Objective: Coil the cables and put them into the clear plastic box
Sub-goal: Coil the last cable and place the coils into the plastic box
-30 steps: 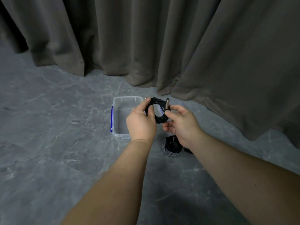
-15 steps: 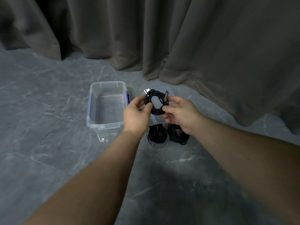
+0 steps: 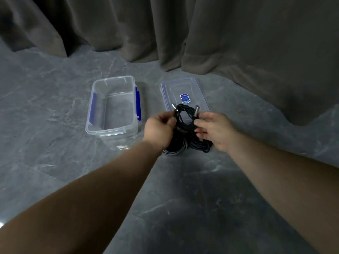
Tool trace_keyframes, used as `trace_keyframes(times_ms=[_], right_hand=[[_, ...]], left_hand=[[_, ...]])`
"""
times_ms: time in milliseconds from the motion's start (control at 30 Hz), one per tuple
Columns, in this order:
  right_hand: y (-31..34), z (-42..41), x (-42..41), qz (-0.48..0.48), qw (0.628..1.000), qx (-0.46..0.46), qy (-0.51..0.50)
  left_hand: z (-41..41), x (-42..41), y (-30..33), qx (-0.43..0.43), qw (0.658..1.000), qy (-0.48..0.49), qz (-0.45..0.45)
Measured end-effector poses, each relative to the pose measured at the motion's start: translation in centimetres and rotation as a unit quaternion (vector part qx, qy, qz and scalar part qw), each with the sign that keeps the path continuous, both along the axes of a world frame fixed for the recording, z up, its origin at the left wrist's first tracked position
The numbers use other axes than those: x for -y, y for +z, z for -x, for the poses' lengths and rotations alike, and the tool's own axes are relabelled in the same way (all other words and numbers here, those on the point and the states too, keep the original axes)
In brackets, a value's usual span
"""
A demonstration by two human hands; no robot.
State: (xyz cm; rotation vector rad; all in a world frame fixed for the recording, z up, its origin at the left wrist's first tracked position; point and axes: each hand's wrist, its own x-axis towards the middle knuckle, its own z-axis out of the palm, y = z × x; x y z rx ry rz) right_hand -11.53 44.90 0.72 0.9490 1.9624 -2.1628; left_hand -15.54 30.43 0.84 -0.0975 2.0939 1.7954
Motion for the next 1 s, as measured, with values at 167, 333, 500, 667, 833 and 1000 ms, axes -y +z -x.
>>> trace_keyframes(times_ms=[167, 333, 500, 667, 833, 1000], right_hand=[[-2.2, -1.6, -3.4, -0.033, 0.999, 0.029, -0.015], [-5.0, -1.8, -5.0, -0.058, 0.996, 0.069, -0.015], [-6.3, -1.6, -5.5, -0.064, 0.995, 0.068, -0.026], [-7.6, -1.8, -5.8, -0.104, 0.993, 0.055, -0.03], [-8.3, -1.8, -5.8, -0.098, 0.993, 0.038, -0.058], [-8.6, -2.5, -6.0, -0.018, 0.996, 0.087, -0.025]], left_hand=[[-1.3, -4.3, -2.9, 0.034, 0.998, -0.023, 0.04], [-2.7, -5.8, -5.7, 0.003, 0.989, -0.061, 0.132], [-3.5, -7.0, -5.7, -0.068, 0.963, -0.103, 0.239], [-4.2, -7.3, -5.8, -0.058, 0.961, -0.103, 0.25], [-4.4, -7.7, -6.0, -0.064, 0.962, -0.088, 0.25], [-4.2, -7.2, -6.0, -0.057, 0.969, -0.078, 0.226]])
